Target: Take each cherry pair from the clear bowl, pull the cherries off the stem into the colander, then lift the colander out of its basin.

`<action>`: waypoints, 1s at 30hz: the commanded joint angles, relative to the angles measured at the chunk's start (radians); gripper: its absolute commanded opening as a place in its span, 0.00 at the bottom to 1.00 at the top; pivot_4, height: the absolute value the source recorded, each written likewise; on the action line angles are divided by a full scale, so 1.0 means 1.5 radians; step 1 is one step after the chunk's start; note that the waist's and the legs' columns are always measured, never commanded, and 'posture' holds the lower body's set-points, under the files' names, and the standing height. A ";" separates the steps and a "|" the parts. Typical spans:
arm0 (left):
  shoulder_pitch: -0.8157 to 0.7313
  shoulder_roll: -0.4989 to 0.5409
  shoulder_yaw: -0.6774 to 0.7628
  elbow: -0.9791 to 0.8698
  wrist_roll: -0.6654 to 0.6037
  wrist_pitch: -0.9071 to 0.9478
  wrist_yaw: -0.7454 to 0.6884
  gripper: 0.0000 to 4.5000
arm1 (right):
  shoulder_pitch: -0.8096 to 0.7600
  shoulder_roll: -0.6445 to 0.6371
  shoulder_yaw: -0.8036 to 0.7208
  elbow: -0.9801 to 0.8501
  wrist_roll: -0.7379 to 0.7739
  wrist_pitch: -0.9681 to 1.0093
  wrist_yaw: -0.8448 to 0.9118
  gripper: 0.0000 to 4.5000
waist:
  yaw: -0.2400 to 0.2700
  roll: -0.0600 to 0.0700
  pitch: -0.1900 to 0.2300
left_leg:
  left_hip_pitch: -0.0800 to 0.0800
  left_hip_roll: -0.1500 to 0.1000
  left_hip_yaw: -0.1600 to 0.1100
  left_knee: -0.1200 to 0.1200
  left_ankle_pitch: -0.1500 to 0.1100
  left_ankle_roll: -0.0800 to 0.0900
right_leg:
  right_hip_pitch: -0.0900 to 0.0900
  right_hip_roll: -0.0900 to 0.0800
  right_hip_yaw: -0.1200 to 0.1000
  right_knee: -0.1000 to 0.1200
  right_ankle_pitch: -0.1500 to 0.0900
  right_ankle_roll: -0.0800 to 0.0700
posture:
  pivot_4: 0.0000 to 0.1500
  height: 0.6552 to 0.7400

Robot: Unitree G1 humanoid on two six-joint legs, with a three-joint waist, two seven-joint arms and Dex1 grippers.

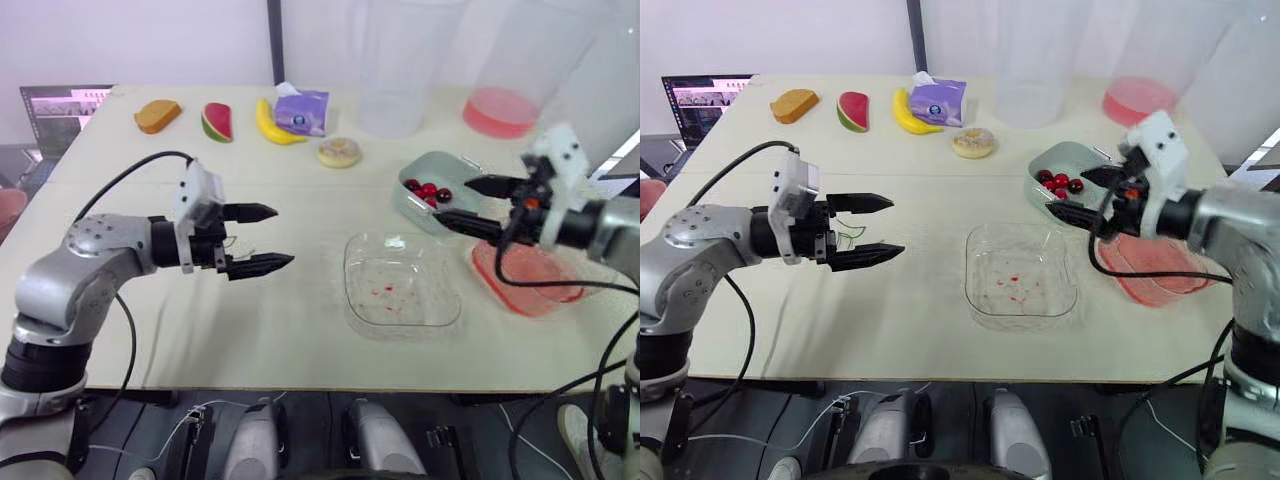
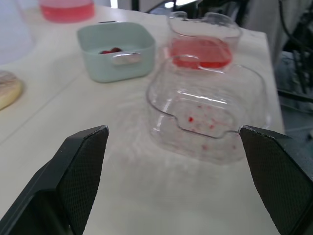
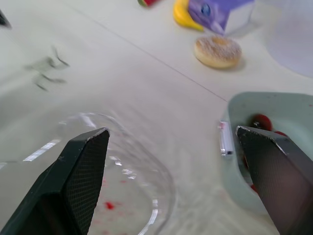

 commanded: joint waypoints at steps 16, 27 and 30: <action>0.152 0.100 0.125 0.120 0.056 -0.121 -0.092 1.00 | 0.441 0.041 -0.249 -0.031 0.061 -0.232 0.057 0.98 | -0.001 0.000 0.000 | 0.002 0.000 0.000 0.000 0.000 0.000 | 0.003 0.000 0.000 -0.001 0.000 0.000 | 1.00 1.00; 0.158 0.093 0.153 0.090 0.034 -0.100 -0.069 1.00 | 0.430 0.005 -0.219 -0.021 0.094 -0.247 0.021 0.98 | 0.001 0.000 0.000 | 0.002 0.000 0.000 0.000 0.000 0.000 | 0.003 -0.001 0.000 -0.001 0.000 0.000 | 1.00 1.00; 0.160 0.094 0.155 0.086 0.031 -0.099 -0.064 1.00 | 0.423 -0.005 -0.218 -0.016 0.105 -0.246 0.013 0.98 | 0.001 0.000 0.000 | 0.002 0.000 0.000 0.000 0.000 0.000 | 0.003 -0.001 0.000 -0.001 0.000 0.000 | 1.00 1.00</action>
